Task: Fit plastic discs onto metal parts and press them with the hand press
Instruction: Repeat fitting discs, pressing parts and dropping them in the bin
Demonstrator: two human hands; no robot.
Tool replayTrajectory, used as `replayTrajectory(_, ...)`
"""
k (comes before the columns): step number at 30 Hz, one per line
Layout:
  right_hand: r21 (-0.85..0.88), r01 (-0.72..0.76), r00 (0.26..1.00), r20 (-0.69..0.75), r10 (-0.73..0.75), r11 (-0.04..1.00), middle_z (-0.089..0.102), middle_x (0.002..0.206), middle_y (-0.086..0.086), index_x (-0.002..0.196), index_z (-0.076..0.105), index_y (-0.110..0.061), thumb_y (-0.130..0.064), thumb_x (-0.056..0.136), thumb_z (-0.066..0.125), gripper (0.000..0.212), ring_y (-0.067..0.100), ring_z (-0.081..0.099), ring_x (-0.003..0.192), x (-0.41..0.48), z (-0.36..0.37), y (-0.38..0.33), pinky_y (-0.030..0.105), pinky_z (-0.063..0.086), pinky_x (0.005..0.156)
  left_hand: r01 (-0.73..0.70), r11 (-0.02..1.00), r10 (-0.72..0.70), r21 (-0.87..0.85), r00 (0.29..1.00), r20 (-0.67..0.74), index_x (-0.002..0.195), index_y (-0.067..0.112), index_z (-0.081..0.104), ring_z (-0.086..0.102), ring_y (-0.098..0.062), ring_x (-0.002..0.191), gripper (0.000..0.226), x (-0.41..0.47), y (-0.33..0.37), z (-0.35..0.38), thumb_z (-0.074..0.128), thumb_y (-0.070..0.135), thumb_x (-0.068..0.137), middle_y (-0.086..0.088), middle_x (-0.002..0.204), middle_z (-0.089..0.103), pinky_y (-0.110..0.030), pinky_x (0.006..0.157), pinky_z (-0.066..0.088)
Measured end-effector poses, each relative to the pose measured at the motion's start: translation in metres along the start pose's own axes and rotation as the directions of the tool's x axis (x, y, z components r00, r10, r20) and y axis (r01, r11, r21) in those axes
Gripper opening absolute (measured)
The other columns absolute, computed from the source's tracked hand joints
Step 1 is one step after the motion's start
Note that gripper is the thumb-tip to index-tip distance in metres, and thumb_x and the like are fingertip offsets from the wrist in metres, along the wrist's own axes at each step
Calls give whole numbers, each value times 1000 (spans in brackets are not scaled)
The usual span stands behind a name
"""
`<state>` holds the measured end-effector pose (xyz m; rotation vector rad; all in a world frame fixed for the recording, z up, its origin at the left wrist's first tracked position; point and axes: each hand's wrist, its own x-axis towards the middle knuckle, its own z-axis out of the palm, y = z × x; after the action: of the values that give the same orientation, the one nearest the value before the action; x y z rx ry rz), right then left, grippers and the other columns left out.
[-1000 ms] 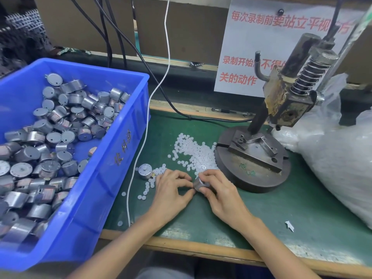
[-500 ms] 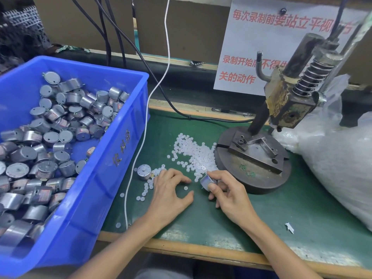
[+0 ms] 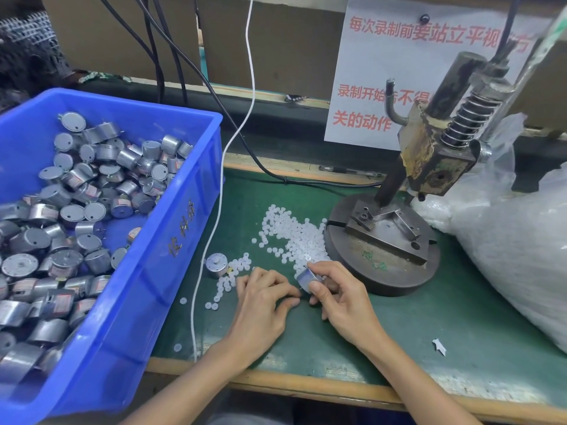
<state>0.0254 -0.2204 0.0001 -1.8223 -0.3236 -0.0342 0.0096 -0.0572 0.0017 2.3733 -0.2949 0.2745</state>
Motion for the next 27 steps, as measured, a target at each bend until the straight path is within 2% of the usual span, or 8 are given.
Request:
replayTrajectory(2,-48,40,999,35,-38,998,57,104,-2,106,60,-22,-10,92,58,19,16,60,64,-1,-1,1,13,44,51,56,998,-55,-28,998,26,86,30,72,39,-3,90,6,1,-3,-2,72,29,80,19,87,55,-25,78,17)
replayTrajectory(5,-132,123,990,77,-114,984,57,105,-3,107,62,-15,-15,91,57,17,16,59,62,-3,-3,3,34,53,54,64,997,-61,-40,996,59,92,32,70,36,1,93,12,0,-6,-1,70,35,80,24,90,49,-22,82,17)
replayTrajectory(8,-145,159,986,74,-150,977,56,105,-9,107,60,-25,-16,91,57,19,15,59,62,-5,-3,4,42,53,55,55,997,-51,-53,996,67,93,34,68,36,2,96,12,-2,-6,-1,69,36,81,24,92,50,-17,89,17)
replayTrajectory(12,-180,174,984,68,-164,968,56,105,-8,106,59,-29,-16,90,57,21,11,58,60,-3,-1,2,39,53,54,58,997,-56,-56,998,39,92,34,66,37,2,97,14,-2,-7,-2,71,35,79,24,94,51,-17,91,19)
replayTrajectory(16,-241,196,980,78,-182,950,56,106,-5,106,64,-14,-13,89,58,18,4,57,61,-2,-1,0,19,48,53,55,997,-54,-59,998,27,96,33,65,38,0,100,19,-1,-5,-3,72,34,79,21,97,53,-17,86,18)
replayTrajectory(21,-391,281,960,101,-262,877,57,103,6,105,65,2,-2,86,59,20,-12,52,85,-2,2,0,2,38,69,35,998,-33,-55,999,33,102,35,61,36,2,100,22,-3,-5,-4,68,35,81,25,98,50,-14,91,18)
replayTrajectory(24,-403,327,945,125,-303,855,54,106,8,108,64,1,-2,89,58,21,-9,51,88,-2,4,-1,4,39,75,37,997,-34,-64,999,34,101,34,60,36,2,98,21,-2,-6,-4,68,33,81,27,95,47,-15,91,18)
replayTrajectory(27,-413,401,916,178,-360,818,52,109,9,117,55,-12,-13,94,50,24,6,56,80,-3,4,-3,21,51,69,20,995,-13,-96,997,71,104,41,52,35,6,102,30,-2,-5,-6,64,32,78,30,99,47,-16,91,19)
